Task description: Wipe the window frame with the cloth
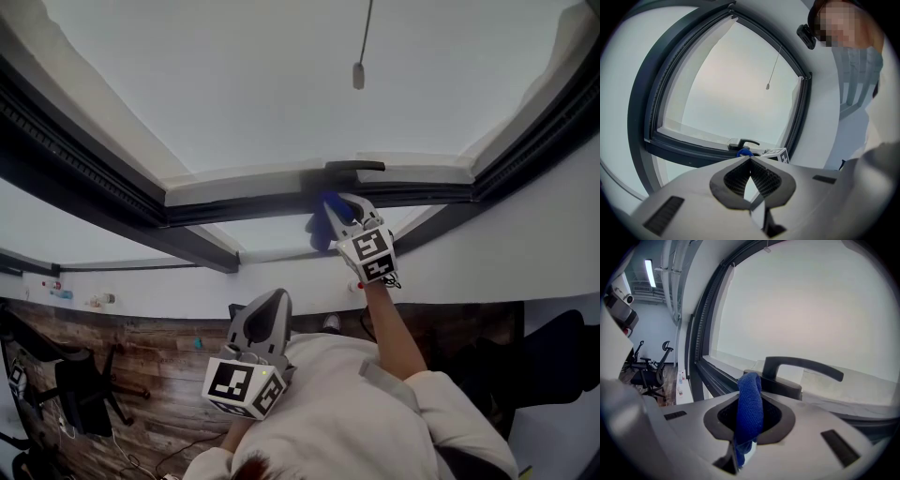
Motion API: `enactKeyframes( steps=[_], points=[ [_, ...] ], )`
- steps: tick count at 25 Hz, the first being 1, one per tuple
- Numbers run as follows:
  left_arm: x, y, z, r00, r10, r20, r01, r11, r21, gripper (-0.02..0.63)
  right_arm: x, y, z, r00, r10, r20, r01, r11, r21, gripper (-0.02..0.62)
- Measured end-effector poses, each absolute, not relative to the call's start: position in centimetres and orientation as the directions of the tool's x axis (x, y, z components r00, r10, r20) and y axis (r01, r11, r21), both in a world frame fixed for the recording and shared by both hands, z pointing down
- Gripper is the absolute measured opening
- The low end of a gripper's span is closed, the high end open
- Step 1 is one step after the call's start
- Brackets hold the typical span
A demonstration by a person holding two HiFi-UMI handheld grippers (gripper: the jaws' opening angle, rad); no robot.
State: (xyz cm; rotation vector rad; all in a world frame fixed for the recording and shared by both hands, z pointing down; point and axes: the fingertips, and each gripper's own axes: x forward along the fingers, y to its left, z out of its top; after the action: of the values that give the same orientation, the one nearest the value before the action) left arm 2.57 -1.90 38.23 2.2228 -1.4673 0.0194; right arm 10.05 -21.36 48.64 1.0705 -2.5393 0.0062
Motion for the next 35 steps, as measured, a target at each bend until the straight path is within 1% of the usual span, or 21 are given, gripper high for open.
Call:
enactKeyframes(
  steps=[23, 35],
  points=[
    [4.5, -2.1, 38.0, 0.442, -0.860, 0.255, -0.865, -0.334, 0.373, 0.005, 14.2, -21.9, 48.5, -0.591, -0.729, 0.344, -0.736, 0.663, 0.140, 0.051],
    [4.3, -2.2, 38.0, 0.452, -0.855, 0.254, -0.860, -0.342, 0.378, 0.005, 15.4, -22.2, 48.5, -0.565, -0.748, 0.349, -0.757, 0.638, 0.140, 0.051]
  ],
)
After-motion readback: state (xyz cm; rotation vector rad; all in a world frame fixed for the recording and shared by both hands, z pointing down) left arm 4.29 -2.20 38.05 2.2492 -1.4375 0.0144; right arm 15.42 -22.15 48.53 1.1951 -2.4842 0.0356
